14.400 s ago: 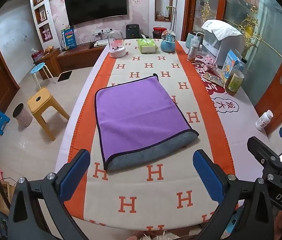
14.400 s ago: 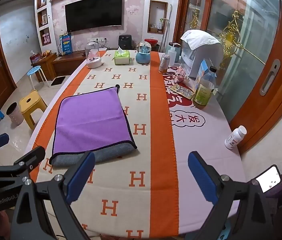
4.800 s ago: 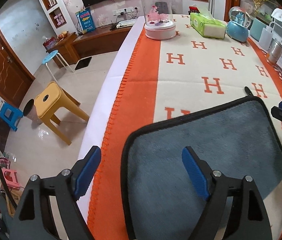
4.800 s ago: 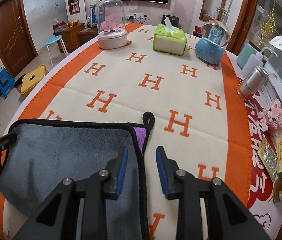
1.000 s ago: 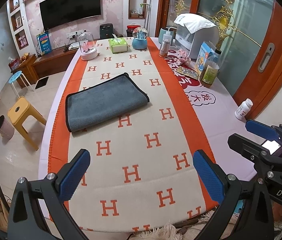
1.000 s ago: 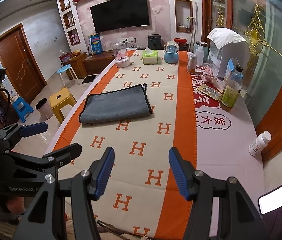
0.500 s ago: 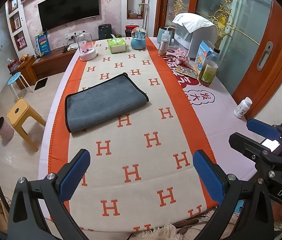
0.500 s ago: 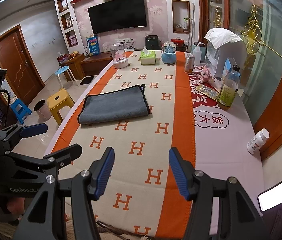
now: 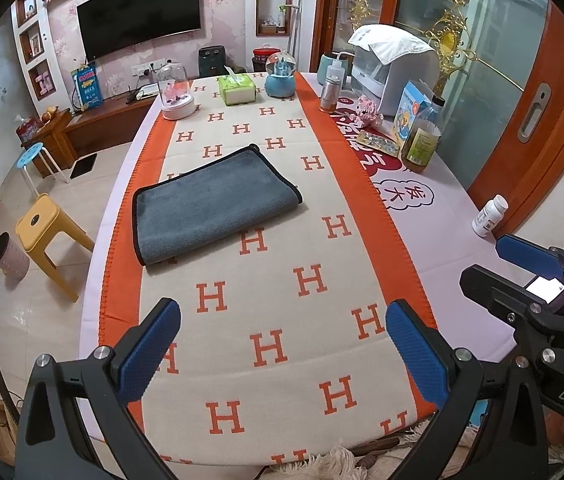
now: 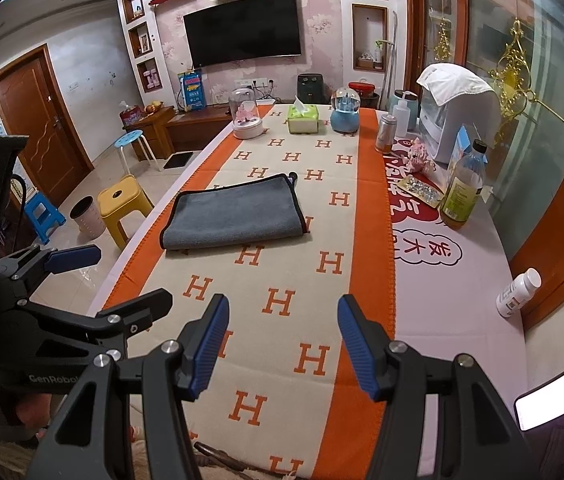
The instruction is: Fold towel
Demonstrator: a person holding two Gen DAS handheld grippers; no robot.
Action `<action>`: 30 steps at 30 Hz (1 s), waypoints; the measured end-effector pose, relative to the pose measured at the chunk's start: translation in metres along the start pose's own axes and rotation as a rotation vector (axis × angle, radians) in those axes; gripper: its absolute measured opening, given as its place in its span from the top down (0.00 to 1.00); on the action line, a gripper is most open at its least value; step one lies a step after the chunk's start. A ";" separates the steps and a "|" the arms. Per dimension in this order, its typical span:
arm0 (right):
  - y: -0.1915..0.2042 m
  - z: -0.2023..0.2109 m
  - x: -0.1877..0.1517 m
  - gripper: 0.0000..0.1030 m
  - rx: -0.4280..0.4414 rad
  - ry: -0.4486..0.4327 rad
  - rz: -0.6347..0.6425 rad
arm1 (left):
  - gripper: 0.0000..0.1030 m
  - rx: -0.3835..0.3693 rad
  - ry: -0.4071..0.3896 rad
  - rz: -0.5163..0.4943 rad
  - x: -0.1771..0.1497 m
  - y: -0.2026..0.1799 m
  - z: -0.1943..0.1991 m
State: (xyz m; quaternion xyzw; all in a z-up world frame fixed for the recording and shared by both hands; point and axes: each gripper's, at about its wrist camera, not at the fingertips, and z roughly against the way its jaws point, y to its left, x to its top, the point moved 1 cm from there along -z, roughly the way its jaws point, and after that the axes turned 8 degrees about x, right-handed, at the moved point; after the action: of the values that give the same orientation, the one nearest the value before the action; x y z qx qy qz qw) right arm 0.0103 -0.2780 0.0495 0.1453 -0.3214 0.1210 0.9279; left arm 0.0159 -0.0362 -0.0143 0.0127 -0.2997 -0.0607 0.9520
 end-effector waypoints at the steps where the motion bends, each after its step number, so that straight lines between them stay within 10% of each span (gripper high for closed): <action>1: 0.000 0.000 0.000 0.45 0.000 0.000 -0.001 | 0.01 0.001 0.000 -0.001 0.000 0.000 0.000; 30: -0.005 -0.006 0.006 0.45 -0.023 0.015 -0.027 | 0.01 -0.009 -0.013 -0.005 0.010 0.000 0.000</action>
State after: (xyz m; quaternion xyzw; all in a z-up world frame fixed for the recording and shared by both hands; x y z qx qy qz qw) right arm 0.0196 -0.2799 0.0475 0.1380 -0.3137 0.1057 0.9335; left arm 0.0243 -0.0370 -0.0085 0.0086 -0.3058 -0.0643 0.9499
